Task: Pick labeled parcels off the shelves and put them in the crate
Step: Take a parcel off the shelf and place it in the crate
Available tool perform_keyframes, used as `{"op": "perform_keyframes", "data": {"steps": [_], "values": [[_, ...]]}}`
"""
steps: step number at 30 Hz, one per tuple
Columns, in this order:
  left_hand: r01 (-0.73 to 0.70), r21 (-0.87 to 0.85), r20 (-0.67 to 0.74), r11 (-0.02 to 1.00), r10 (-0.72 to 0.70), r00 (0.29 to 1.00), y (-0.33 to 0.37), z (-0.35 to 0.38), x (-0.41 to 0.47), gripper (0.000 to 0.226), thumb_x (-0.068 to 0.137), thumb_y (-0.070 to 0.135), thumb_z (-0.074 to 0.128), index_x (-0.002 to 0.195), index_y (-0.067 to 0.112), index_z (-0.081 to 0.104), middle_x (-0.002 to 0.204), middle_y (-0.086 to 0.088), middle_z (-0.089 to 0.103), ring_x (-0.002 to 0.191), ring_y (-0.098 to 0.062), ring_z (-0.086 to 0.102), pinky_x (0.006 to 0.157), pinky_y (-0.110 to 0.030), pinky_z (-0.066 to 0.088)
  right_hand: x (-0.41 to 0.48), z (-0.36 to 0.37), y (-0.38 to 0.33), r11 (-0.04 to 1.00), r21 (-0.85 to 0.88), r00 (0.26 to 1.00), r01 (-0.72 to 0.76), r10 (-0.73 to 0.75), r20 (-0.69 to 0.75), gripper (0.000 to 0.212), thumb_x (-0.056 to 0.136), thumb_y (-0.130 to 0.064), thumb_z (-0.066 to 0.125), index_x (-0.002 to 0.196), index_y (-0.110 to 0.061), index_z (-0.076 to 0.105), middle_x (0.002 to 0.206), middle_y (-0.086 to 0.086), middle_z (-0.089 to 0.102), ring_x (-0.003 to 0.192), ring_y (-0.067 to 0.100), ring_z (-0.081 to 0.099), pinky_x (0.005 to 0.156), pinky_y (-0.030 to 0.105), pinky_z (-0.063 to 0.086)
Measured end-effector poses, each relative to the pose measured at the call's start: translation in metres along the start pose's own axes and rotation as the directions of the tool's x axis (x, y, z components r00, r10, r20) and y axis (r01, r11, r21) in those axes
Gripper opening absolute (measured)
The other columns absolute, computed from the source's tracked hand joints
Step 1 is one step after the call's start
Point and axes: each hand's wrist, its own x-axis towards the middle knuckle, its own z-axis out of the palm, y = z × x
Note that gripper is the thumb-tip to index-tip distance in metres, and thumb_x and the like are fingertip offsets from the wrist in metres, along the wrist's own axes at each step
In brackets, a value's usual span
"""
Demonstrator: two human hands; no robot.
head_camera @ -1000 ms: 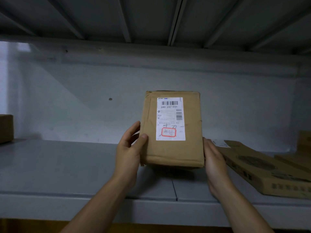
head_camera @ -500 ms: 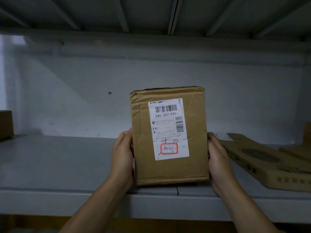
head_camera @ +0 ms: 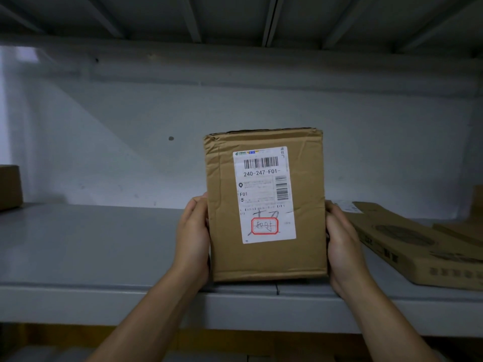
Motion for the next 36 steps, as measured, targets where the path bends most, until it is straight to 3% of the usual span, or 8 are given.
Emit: {"op": "perform_keyframes", "data": {"steps": [3,7,10,14,18,25,31,36], "values": [[-0.014,0.011,0.003,1.0,0.014,1.0,0.001,0.0,-0.002,0.024,0.097,0.031,0.049,0.087,0.014,0.063,0.081,-0.006,0.071,0.081,-0.023,0.066,0.079,-0.043,0.054,-0.001,0.003,-0.005,0.999,0.013,0.999,-0.031,0.031,-0.022,0.027,0.102,-0.028,0.043,0.112,-0.023,0.067,0.098,0.003,0.076,0.093,0.022,0.072,0.089,0.056,0.054],[-0.076,-0.008,0.063,0.997,0.077,0.995,0.003,0.0,-0.007,0.032,0.093,0.05,0.049,0.088,0.02,0.061,0.102,-0.017,0.067,0.101,-0.034,0.064,0.095,-0.056,0.049,-0.005,0.006,-0.017,0.99,0.084,0.993,-0.116,0.119,-0.029,0.033,0.101,-0.036,0.043,0.111,-0.021,0.071,0.101,0.005,0.076,0.096,0.024,0.072,0.093,0.054,0.053],[-0.148,-0.049,0.144,0.988,0.154,0.978,0.009,0.003,-0.013,0.025,0.088,0.046,0.053,0.092,0.021,0.058,0.1,-0.008,0.066,0.099,-0.032,0.062,0.085,-0.046,0.051,-0.015,0.004,-0.029,0.973,0.165,0.985,-0.162,0.169,-0.028,0.04,0.1,-0.048,0.041,0.103,-0.027,0.076,0.101,0.005,0.076,0.095,0.024,0.073,0.09,0.048,0.054],[-0.19,-0.044,0.318,0.981,0.194,0.928,0.014,0.012,-0.02,0.043,0.081,0.042,0.065,0.121,0.032,0.053,0.111,0.013,0.065,0.099,-0.01,0.066,0.071,-0.026,0.057,-0.029,-0.001,-0.041,0.966,0.193,0.977,-0.173,0.193,-0.089,0.047,0.097,-0.057,0.036,0.108,-0.031,0.073,0.103,0.001,0.076,0.099,0.022,0.072,0.097,0.049,0.05],[-0.197,-0.108,0.399,0.974,0.224,0.889,0.009,0.023,-0.026,0.055,0.071,0.043,0.068,0.123,0.038,0.053,0.118,0.014,0.063,0.107,-0.013,0.064,0.077,-0.03,0.057,-0.045,-0.014,-0.05,0.971,0.193,0.971,-0.142,0.175,-0.164,0.048,0.095,-0.06,0.037,0.113,-0.031,0.071,0.105,0.0,0.076,0.104,0.022,0.069,0.103,0.05,0.045],[-0.093,-0.263,0.496,0.96,0.217,0.841,-0.006,0.073,-0.052,0.049,0.073,0.034,0.066,0.121,0.036,0.054,0.115,0.014,0.065,0.107,-0.013,0.064,0.074,-0.027,0.056,-0.078,-0.062,-0.081,0.993,0.111,0.944,-0.034,0.069,-0.324,0.046,0.097,-0.056,0.037,0.117,-0.03,0.07,0.108,0.002,0.075,0.105,0.021,0.069,0.102,0.05,0.046],[0.048,-0.32,0.604,0.946,0.164,0.78,-0.019,0.138,-0.104,0.049,0.073,0.034,0.065,0.121,0.037,0.054,0.112,0.017,0.067,0.105,-0.012,0.065,0.076,-0.03,0.055,-0.119,-0.129,-0.111,0.997,0.077,0.866,0.006,0.033,-0.499,0.045,0.096,-0.055,0.042,0.113,-0.027,0.073,0.108,0.006,0.075,0.101,0.027,0.071,0.1,0.053,0.048],[0.189,-0.347,0.691,0.919,0.114,0.714,-0.038,0.208,-0.174,0.047,0.075,0.029,0.061,0.122,0.034,0.055,0.107,0.016,0.069,0.1,-0.009,0.067,0.071,-0.025,0.055,-0.169,-0.206,-0.139,0.999,0.005,0.781,0.033,-0.023,-0.624,0.043,0.099,-0.049,0.042,0.103,-0.023,0.077,0.1,0.006,0.077,0.093,0.023,0.074,0.081,0.041,0.054]]}}
